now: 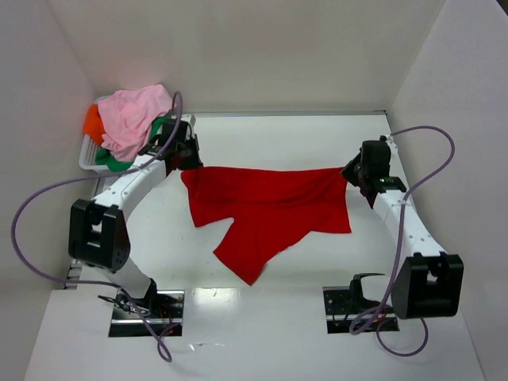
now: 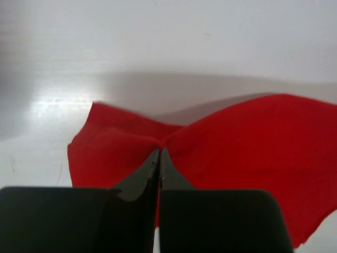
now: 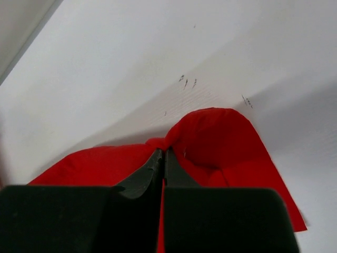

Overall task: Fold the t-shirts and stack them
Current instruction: Move the tshirt to the center of the board

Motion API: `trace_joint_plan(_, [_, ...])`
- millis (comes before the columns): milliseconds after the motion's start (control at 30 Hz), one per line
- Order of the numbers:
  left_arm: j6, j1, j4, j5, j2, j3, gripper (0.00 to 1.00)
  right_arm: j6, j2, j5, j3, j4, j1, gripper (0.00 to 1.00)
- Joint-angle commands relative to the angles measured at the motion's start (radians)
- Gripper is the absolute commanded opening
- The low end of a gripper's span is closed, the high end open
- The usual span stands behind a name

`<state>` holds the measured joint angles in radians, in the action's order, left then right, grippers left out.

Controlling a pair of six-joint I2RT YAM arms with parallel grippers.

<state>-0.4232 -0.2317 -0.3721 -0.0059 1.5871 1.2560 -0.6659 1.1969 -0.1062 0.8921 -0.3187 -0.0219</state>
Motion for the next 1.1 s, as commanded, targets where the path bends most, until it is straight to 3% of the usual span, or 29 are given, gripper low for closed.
trace_joint_plan(0, [-0.009,0.011,0.07,0.017,0.071,0.13,0.0,-0.017,0.078,-0.033,0.076,0.115,0.04,0.0])
trace_joint_plan(400, [-0.031,0.12,0.079,0.105,0.424,0.466,0.0,-0.069,0.464,-0.015,0.352,0.149,0.06,0.04])
trace_joint_plan(500, [-0.068,0.132,0.079,0.156,0.496,0.531,0.0,-0.058,0.549,-0.003,0.381,0.148,0.06,0.13])
trace_joint_plan(533, [-0.068,0.132,0.079,0.196,0.51,0.542,0.05,-0.058,0.578,0.006,0.39,0.159,0.06,0.17])
trace_joint_plan(600, [-0.068,0.132,0.079,0.208,0.542,0.575,0.28,-0.058,0.598,0.035,0.401,0.159,0.069,0.28])
trace_joint_plan(633, [-0.057,0.141,0.079,0.225,0.551,0.588,0.35,-0.046,0.607,0.036,0.416,0.159,0.069,0.45])
trace_joint_plan(667, [-0.048,0.141,0.05,0.234,0.56,0.603,0.5,-0.035,0.619,0.046,0.416,0.159,0.069,0.51])
trace_joint_plan(733, [-0.037,0.141,0.024,0.244,0.574,0.631,0.66,-0.017,0.619,0.06,0.442,0.141,0.069,0.65])
trace_joint_plan(767, [-0.028,0.141,0.013,0.244,0.574,0.64,0.72,0.005,0.619,0.071,0.455,0.129,0.069,0.77])
trace_joint_plan(800, [-0.028,0.141,0.001,0.259,0.562,0.64,0.87,0.015,0.619,0.071,0.455,0.129,0.069,0.8])
trace_joint_plan(900, [-0.019,0.141,0.001,0.268,0.499,0.56,1.0,0.025,0.586,0.071,0.435,0.107,0.08,0.86])
trace_joint_plan(1067, [0.018,0.141,-0.031,0.268,0.352,0.396,1.0,0.055,0.504,0.158,0.351,0.081,0.091,0.86])
